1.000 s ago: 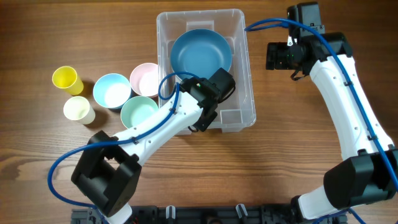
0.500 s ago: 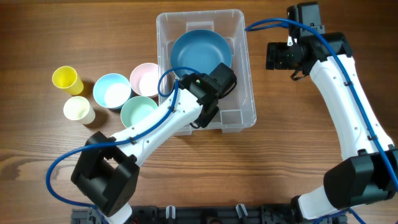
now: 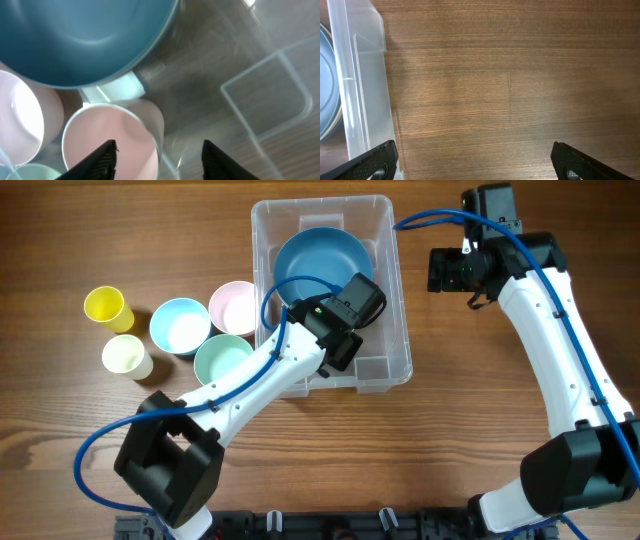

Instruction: Pack container

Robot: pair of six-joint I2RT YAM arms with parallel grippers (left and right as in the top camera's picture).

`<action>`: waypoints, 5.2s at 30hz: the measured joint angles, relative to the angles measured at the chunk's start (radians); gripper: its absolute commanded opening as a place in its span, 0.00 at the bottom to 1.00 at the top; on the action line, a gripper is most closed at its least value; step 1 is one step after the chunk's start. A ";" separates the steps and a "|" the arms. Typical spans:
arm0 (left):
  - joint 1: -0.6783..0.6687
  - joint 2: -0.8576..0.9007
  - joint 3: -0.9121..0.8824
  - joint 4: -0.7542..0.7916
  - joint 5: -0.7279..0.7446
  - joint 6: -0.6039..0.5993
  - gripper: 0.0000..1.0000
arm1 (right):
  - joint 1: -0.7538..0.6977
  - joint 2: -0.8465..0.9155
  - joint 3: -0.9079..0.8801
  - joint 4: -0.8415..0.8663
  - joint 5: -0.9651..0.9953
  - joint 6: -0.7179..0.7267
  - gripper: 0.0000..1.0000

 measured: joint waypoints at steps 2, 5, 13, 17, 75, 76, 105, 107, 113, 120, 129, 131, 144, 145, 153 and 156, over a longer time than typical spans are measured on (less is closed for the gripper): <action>0.000 0.001 0.000 0.012 0.000 -0.005 0.46 | 0.000 0.000 0.000 0.000 0.000 0.000 1.00; 0.007 0.008 0.000 0.012 0.003 -0.020 0.42 | 0.000 0.000 0.000 0.000 0.000 0.000 1.00; 0.107 0.019 0.000 0.013 0.077 -0.071 0.41 | 0.000 0.000 0.000 0.000 0.000 0.000 1.00; 0.142 0.026 0.000 0.013 0.126 -0.077 0.41 | 0.000 0.000 0.000 0.000 0.000 0.000 1.00; 0.144 0.028 0.000 0.027 0.188 -0.113 0.45 | -0.529 0.000 0.000 0.185 -0.141 0.016 1.00; 0.144 0.028 0.000 0.027 0.188 -0.114 0.45 | -0.529 0.000 0.000 0.185 -0.144 0.016 1.00; 0.089 0.064 -0.023 0.031 0.192 -0.332 0.31 | -0.529 0.000 0.000 0.185 -0.151 0.016 1.00; 0.089 0.066 -0.024 0.031 0.185 -0.336 0.24 | -0.529 0.000 0.000 0.185 -0.151 0.016 1.00; 0.089 0.066 -0.024 0.032 0.171 -0.346 0.04 | -0.529 0.000 0.000 0.185 -0.151 0.016 1.00; 0.089 0.066 -0.023 0.034 0.141 -0.345 0.04 | -0.529 0.000 0.000 0.185 -0.151 0.016 1.00; 0.046 0.066 0.042 0.028 0.161 -0.290 0.04 | -0.529 0.000 0.000 0.185 -0.151 0.016 1.00; 0.014 0.066 0.058 0.039 0.166 -0.254 0.04 | -0.529 0.000 0.000 0.185 -0.151 0.016 1.00; -0.145 0.066 0.069 0.132 0.187 -0.176 0.04 | -0.529 0.000 0.000 0.185 -0.151 0.016 1.00; -0.146 0.066 0.069 0.140 0.188 -0.174 0.04 | -0.529 0.000 0.000 0.185 -0.152 0.016 1.00; -0.146 0.066 0.069 0.186 0.187 -0.146 0.05 | -0.529 0.000 0.000 0.185 -0.151 0.016 1.00; -0.146 0.066 0.069 0.189 0.187 -0.140 0.06 | -0.529 0.000 0.000 0.185 -0.152 0.016 1.00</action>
